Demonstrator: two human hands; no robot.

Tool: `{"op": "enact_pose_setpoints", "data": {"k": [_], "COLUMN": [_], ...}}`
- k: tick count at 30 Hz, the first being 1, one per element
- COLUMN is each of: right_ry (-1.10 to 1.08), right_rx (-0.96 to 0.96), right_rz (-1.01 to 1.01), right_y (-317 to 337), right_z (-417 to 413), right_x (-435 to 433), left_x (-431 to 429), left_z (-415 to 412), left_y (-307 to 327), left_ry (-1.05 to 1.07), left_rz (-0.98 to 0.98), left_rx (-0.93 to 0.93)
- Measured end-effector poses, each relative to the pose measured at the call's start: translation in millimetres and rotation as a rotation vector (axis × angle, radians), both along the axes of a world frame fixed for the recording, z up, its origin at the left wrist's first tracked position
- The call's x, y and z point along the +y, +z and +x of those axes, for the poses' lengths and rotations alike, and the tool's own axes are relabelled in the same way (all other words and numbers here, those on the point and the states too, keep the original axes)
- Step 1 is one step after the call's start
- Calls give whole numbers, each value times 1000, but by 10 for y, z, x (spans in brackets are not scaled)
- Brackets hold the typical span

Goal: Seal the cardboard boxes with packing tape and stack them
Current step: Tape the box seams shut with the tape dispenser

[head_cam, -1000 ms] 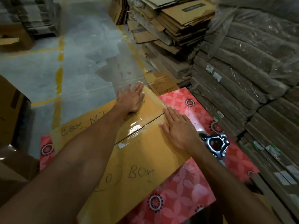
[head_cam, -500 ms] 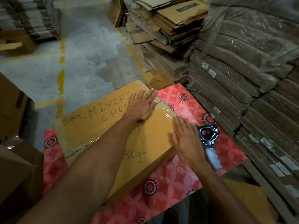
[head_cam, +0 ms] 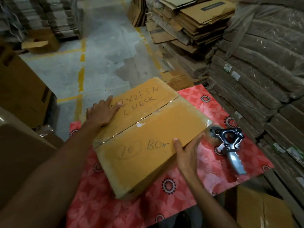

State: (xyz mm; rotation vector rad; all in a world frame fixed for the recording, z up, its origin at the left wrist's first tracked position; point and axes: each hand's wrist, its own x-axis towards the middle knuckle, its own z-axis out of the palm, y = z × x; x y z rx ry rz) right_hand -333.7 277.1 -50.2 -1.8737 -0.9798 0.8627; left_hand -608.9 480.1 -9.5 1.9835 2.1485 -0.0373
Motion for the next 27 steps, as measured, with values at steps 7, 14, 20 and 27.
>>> {"op": "enact_pose_setpoints", "data": {"k": [7, 14, 20, 27], "right_ry": [272, 508, 805, 858], "right_rx": [-412, -958, -900, -747], "right_rz": [67, 91, 84, 92], "right_y": [143, 450, 292, 218], "right_z": [609, 199, -144, 563], "right_x": [1361, 624, -724, -626], "left_x": [-760, -1617, -2321, -3062], "left_z": [-209, 134, 803, 1355], "left_y": [100, 6, 178, 275], "left_ry": [71, 216, 215, 137], "left_rz": [-129, 107, -13, 61], "left_rx": [-55, -26, 78, 15]}}
